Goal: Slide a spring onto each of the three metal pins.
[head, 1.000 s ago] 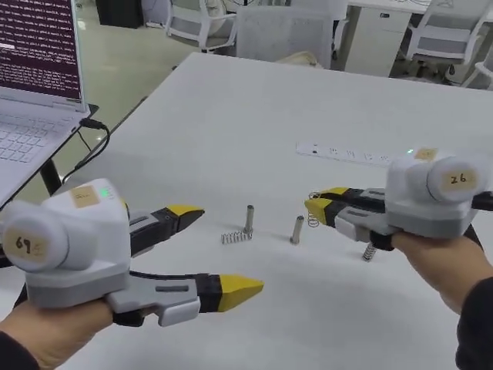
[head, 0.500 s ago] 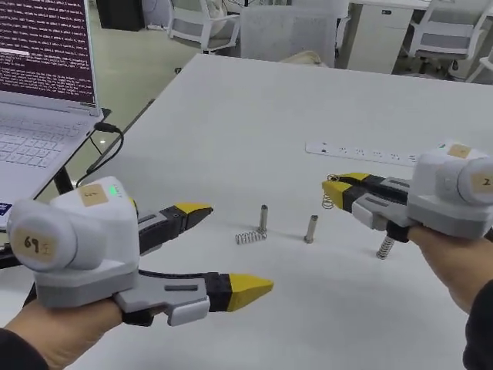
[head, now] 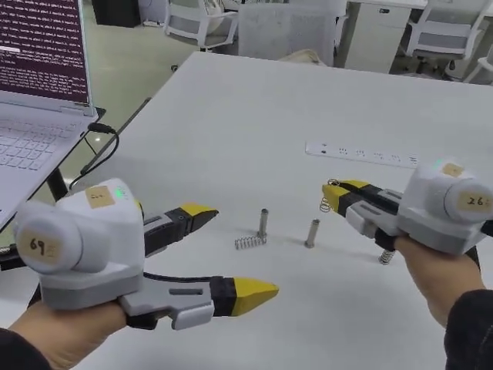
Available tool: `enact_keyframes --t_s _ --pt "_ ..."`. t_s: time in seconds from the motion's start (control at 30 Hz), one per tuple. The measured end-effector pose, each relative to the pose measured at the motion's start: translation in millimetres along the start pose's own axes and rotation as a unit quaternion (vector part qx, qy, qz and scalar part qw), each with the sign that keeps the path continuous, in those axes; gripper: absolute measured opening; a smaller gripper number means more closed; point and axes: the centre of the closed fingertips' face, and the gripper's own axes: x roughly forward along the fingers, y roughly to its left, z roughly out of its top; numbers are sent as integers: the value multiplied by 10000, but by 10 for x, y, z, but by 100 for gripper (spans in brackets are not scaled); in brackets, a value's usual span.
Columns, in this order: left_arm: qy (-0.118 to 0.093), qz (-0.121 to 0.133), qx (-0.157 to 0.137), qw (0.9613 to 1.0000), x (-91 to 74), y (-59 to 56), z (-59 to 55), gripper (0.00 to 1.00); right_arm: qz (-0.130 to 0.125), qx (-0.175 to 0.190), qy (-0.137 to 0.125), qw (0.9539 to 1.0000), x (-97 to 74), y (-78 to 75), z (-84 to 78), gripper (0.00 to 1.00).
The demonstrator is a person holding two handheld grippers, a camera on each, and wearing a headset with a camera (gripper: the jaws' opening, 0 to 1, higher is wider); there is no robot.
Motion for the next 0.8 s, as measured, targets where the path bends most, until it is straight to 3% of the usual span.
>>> enact_keyframes --t_s 0.43,0.8 --pt "57 -27 -80 9999 37 55 -63 73 -100 64 36 9999 94 -106 -173 8" --pt "96 -39 -97 9999 48 56 -84 73 -53 109 49 9999 131 -109 -242 8"
